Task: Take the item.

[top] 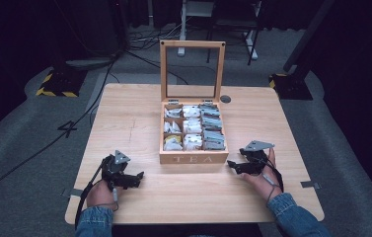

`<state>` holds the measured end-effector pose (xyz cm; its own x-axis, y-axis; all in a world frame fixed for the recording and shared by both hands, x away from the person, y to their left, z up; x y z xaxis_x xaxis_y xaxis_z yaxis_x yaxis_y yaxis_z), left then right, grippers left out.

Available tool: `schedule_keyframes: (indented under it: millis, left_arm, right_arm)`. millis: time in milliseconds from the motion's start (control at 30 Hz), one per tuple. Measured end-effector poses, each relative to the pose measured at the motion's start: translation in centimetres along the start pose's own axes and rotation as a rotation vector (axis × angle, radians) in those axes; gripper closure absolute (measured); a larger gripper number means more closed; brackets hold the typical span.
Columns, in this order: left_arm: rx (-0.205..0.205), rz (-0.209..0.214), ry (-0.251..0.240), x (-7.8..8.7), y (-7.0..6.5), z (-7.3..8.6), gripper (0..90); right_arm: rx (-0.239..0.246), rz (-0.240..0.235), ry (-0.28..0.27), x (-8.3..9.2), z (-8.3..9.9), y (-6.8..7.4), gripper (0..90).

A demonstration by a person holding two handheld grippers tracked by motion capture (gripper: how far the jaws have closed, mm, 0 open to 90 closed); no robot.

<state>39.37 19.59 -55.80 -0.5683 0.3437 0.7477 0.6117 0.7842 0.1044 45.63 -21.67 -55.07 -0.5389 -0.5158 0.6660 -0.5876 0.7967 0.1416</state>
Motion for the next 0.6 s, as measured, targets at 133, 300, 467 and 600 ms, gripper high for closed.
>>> schedule_keyframes:
  millis: [133,300,467,600]
  left_arm:
    - [0.0,0.0,0.0,0.0,0.0,0.0,0.0]
    - [0.0,0.0,0.0,0.0,0.0,0.0,0.0]
    - [0.0,0.0,0.0,0.0,0.0,0.0,0.0]
    - [0.0,0.0,-0.001,-0.01,0.0,-0.01,0.0]
  right_arm:
    - [0.001,-0.004,0.0,0.01,0.01,-0.03,22.9]
    - [0.059,-0.054,0.036,-0.09,0.31,0.28,8.6]
    - [0.048,-0.062,0.035,-0.02,0.28,0.18,9.3]
    - [0.046,-0.046,0.038,0.09,0.43,0.27,9.2]
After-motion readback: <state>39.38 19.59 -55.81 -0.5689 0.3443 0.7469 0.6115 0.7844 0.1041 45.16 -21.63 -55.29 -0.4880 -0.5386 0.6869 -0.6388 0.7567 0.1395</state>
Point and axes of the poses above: each handheld gripper's, and its own axes: x roughly backward along the jaws, z roughly out of its underside, y roughly to its left, the point moved 7 cm from there along -x, roughly forward along the jaws, and after that the axes turned 11 degrees about -x, right-handed, at the moved point
